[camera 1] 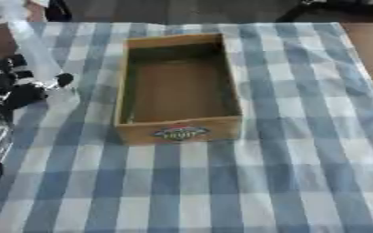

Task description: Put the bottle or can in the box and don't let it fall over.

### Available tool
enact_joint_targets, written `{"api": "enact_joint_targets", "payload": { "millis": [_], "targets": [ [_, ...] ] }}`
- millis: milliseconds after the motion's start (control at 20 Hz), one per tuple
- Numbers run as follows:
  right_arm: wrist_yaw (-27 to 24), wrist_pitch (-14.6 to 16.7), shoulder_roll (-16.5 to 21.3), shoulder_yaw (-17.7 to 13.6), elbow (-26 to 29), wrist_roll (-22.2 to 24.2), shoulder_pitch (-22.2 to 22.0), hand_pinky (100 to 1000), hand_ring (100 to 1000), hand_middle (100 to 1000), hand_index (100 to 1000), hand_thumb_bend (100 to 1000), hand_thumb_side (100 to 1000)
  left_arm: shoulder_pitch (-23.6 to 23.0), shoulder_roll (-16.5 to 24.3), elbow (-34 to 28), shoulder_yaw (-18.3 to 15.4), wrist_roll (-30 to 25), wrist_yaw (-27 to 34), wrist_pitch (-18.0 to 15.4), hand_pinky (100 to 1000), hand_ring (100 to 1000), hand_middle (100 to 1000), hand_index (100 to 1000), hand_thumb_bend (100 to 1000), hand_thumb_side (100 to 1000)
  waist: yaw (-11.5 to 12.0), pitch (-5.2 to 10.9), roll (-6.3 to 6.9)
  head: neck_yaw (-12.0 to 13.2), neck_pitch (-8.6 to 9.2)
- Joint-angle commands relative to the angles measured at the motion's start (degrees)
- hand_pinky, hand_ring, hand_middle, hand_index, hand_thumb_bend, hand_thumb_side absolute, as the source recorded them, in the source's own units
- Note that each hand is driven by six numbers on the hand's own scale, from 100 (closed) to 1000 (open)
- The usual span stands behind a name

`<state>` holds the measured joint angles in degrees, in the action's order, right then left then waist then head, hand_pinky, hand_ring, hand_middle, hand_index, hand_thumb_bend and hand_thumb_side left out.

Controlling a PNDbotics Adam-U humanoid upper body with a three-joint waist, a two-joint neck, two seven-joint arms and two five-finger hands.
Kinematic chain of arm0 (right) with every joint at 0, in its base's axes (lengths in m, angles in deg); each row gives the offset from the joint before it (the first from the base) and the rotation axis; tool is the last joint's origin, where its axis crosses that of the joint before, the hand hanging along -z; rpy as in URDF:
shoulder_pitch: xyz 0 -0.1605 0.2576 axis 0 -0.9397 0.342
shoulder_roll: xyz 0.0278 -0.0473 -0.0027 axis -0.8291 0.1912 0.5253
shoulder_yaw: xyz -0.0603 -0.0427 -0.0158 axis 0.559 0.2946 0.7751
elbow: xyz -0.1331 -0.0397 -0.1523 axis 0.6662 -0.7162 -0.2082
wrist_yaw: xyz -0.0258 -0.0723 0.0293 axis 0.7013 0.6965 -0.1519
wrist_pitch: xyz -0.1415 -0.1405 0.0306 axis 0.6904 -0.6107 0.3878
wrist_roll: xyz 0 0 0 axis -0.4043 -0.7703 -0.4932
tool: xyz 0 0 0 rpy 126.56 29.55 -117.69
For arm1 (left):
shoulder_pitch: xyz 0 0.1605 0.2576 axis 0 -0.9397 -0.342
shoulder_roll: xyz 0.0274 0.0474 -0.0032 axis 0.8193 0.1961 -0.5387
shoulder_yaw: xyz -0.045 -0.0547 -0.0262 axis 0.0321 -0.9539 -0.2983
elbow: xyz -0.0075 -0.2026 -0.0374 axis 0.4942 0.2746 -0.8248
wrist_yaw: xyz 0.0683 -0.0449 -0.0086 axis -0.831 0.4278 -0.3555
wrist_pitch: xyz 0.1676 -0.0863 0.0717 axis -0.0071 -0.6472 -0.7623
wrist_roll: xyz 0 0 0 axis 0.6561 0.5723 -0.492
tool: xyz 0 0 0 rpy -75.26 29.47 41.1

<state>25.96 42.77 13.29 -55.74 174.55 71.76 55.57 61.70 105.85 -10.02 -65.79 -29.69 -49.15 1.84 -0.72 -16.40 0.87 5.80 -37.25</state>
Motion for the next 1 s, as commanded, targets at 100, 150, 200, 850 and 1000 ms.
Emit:
{"api": "enact_joint_targets", "payload": {
  "millis": [100, 150, 200, 850, 1000],
  "targets": [
    [0.30, 0.12, 0.69, -0.15, 0.99, 0.35, 0.39, 912, 980, 1000, 800, 100, 576, 1.28, 0.73, 0.46, -0.15, -0.68, 2.28, -1.28, 556, 706, 743, 762, 924, 164, 0.02, 0.67, -0.16, 0.20, 0.79],
    [0.30, 0.12, 0.67, -0.15, 0.98, 0.40, 0.40, 912, 980, 1000, 800, 100, 576, 1.40, 0.70, 0.77, -0.15, -0.52, 2.73, -1.39, 555, 705, 742, 761, 924, 163, 0.01, 0.65, -0.18, 0.22, 0.81],
    [0.31, 0.12, 0.65, -0.14, 0.97, 0.45, 0.41, 912, 979, 1000, 797, 100, 576, 1.53, 0.66, 1.03, -0.24, -0.18, 3.12, -1.47, 551, 702, 740, 757, 926, 158, 0.01, 0.64, -0.19, 0.22, 0.83],
    [0.24, 0.14, 0.42, -0.10, 0.85, 0.88, 0.44, 912, 979, 1000, 794, 100, 577, 3.87, 0.16, 2.94, -0.81, 7.43, -0.10, -0.58, 552, 705, 749, 766, 953, 198, -0.14, 0.50, -0.18, 0.45, 1.37],
    [0.23, 0.16, 0.38, -0.11, 0.83, 0.88, 0.43, 912, 979, 1000, 794, 100, 578, 4.55, 0.06, 3.25, -0.87, 7.93, -0.36, -0.59, 551, 704, 751, 766, 951, 198, -0.18, 0.49, -0.13, 0.42, 1.59]
  ]
}}
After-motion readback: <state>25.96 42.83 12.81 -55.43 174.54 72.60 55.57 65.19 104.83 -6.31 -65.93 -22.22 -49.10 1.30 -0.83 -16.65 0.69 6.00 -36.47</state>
